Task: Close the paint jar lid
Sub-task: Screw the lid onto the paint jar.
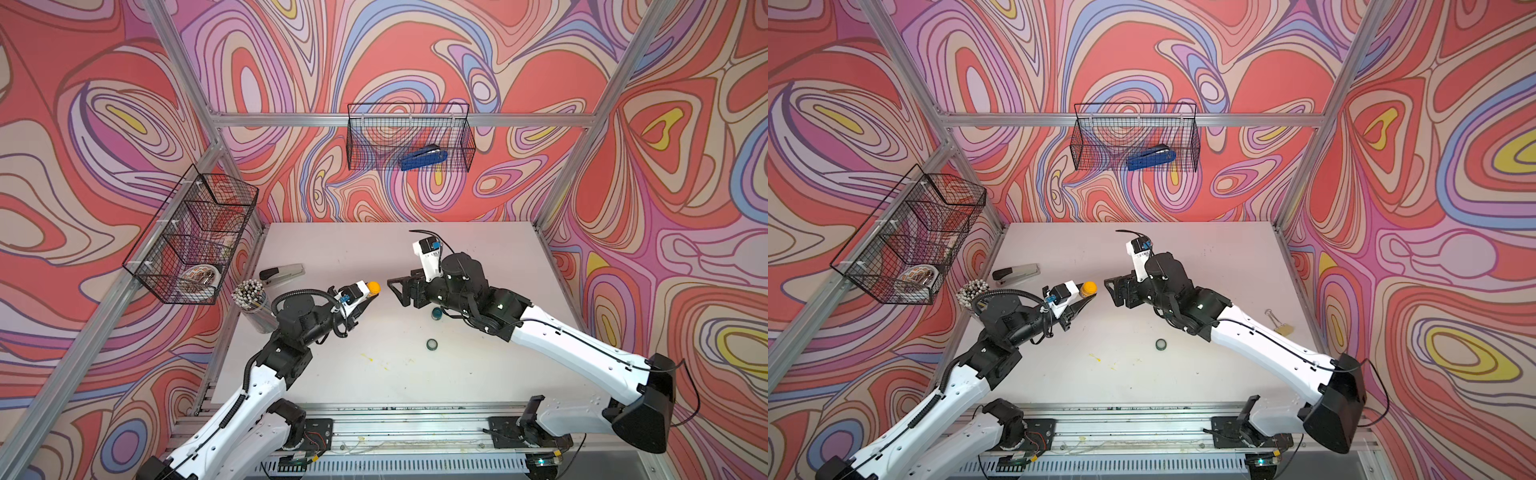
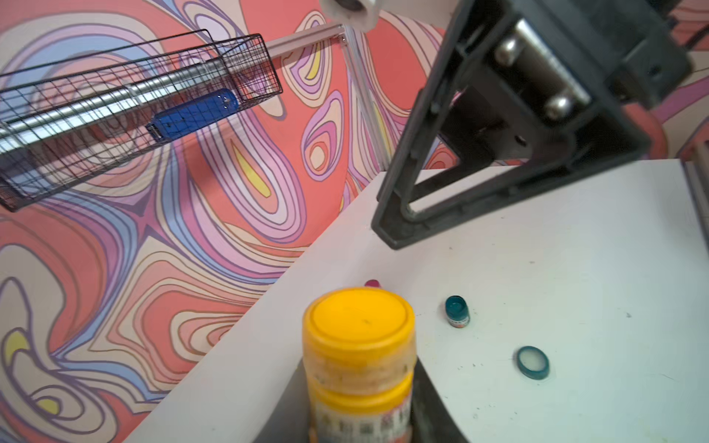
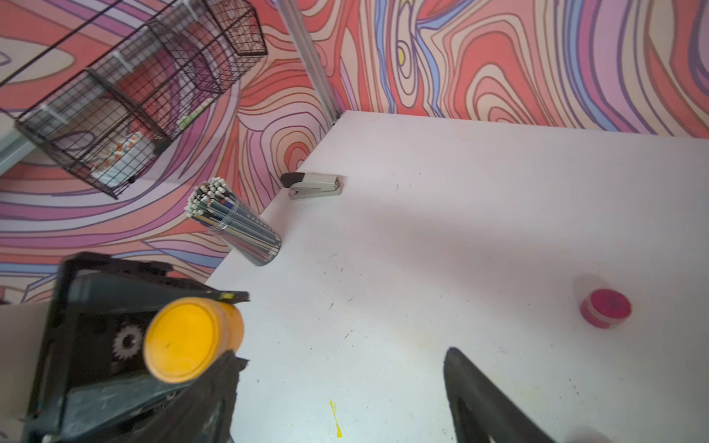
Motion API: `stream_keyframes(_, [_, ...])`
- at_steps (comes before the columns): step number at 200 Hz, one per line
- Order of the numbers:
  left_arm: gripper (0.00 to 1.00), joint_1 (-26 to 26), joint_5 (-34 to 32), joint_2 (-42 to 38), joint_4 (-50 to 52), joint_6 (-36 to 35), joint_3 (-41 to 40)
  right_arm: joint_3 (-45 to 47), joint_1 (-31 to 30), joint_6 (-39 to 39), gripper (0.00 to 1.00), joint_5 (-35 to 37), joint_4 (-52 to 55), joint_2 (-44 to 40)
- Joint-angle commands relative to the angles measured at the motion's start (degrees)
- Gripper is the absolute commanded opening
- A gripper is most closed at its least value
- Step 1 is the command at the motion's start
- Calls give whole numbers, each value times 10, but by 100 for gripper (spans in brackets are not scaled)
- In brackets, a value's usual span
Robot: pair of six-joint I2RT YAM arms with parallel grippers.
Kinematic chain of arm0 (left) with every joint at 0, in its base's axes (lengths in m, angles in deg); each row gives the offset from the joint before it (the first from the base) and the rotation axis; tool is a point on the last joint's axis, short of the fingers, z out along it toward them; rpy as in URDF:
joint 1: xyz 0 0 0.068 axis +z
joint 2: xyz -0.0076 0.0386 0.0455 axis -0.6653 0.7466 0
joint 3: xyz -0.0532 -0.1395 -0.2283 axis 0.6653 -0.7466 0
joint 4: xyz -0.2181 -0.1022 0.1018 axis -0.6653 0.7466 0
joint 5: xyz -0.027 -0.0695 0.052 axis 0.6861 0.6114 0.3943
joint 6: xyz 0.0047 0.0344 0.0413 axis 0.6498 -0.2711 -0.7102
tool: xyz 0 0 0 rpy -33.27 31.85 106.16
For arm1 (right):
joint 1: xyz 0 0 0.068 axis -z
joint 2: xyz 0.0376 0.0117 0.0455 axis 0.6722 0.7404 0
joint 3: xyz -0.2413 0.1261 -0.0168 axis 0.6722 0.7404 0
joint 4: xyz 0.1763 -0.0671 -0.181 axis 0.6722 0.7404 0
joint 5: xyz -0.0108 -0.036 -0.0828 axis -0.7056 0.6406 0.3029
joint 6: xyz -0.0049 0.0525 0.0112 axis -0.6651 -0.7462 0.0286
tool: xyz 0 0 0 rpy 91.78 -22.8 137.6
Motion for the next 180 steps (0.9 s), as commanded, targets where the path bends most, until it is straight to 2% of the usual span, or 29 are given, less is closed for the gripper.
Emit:
stream_keyframes(1, [23, 30, 153, 2, 35, 76, 13, -18, 3, 117, 81, -94, -5, -11])
stream_keyframes(23, [23, 37, 187, 7, 29, 93, 7, -29, 3, 170, 79, -179, 8, -4])
stream_keyframes(51, [23, 38, 210, 18, 15, 107, 9, -67, 3, 198, 70, -227, 42, 40])
stream_keyframes(74, [23, 39, 210, 17, 16, 106, 11, -77, 3, 195, 63, -239, 33, 61])
stream_keyframes(93, [23, 40, 205, 13, 20, 101, 9, -86, 3, 194, 62, -259, 34, 73])
stream_keyframes(180, [23, 42, 193, 10, 14, 97, 5, -79, 3, 182, 60, -257, 49, 74])
